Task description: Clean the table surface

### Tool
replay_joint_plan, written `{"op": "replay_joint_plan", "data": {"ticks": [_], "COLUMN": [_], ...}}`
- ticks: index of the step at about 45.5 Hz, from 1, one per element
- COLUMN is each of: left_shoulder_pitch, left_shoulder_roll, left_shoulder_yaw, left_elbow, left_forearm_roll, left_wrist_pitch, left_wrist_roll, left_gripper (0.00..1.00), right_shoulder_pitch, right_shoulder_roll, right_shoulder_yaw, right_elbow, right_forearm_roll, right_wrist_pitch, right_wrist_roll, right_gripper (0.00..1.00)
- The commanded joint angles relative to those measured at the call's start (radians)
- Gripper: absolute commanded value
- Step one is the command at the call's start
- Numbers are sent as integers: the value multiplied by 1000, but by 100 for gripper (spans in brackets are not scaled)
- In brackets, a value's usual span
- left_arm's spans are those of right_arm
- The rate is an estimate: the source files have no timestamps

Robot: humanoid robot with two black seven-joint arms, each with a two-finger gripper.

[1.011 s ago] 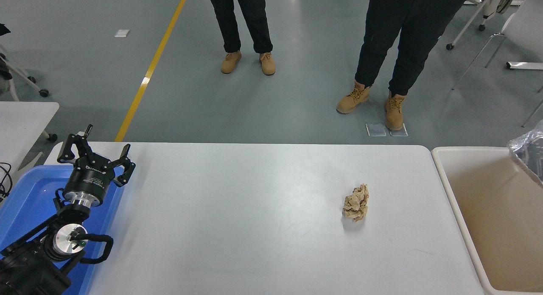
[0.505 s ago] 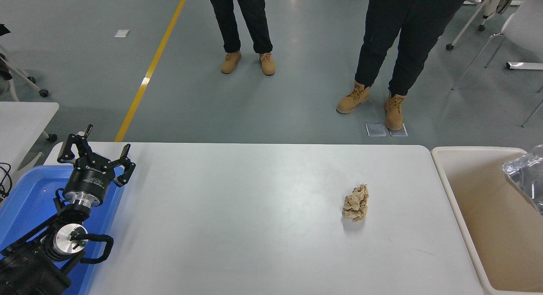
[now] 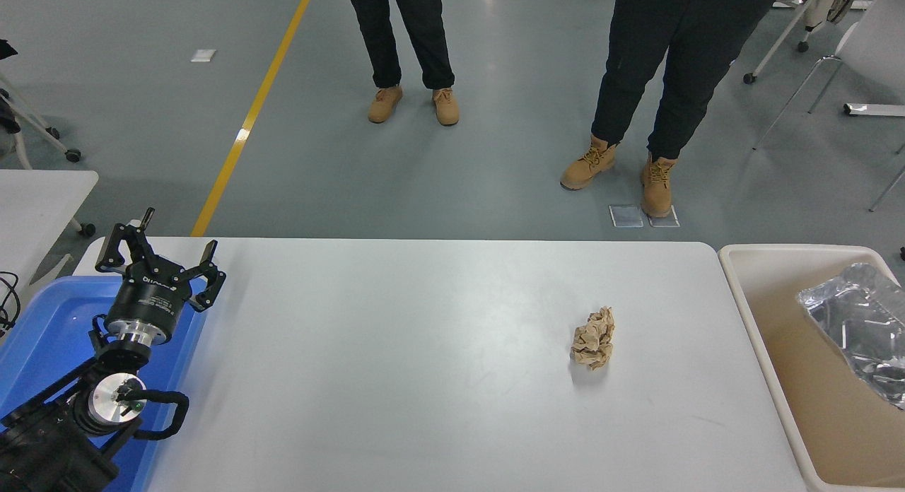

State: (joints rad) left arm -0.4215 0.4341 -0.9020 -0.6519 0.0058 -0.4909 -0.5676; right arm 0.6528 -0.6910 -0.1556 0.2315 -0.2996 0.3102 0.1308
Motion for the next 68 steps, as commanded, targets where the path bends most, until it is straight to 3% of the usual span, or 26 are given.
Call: {"op": "replay_joint_plan", "data": {"ticks": [1, 43, 49, 52, 55, 68], "left_shoulder_pitch": [0, 0, 0, 1, 0, 0], "left_shoulder_roll": [0, 0, 0, 0, 0, 0], "left_shoulder_yaw": [0, 0, -2, 0, 0, 0], "left_elbow": [0, 0, 0, 0, 0, 0], "left_forearm_roll": [0, 0, 0, 0, 0, 0], "left_wrist_pitch": [0, 0, 0, 0, 0, 0], "left_wrist_roll": [0, 0, 0, 0, 0, 0], "left_gripper": [99, 99, 99, 99, 99, 99], "right_shoulder_pitch": [-8, -39, -39, -39, -41, -50], "right_shoulder_roll": [31, 36, 36, 34, 33, 33], "right_shoulder_yaw": [-1, -1, 1, 1, 1, 2], "right_elbow": [-1, -1, -1, -1, 0, 0], "right_forearm_roll": [-1, -1, 1, 1, 0, 1], "right_wrist_pitch": [-34, -54, -89, -120, -138, -149], "right_wrist_roll": [-5, -5, -4, -4, -2, -2], "right_gripper": [0, 0, 23, 45, 60, 81]}}
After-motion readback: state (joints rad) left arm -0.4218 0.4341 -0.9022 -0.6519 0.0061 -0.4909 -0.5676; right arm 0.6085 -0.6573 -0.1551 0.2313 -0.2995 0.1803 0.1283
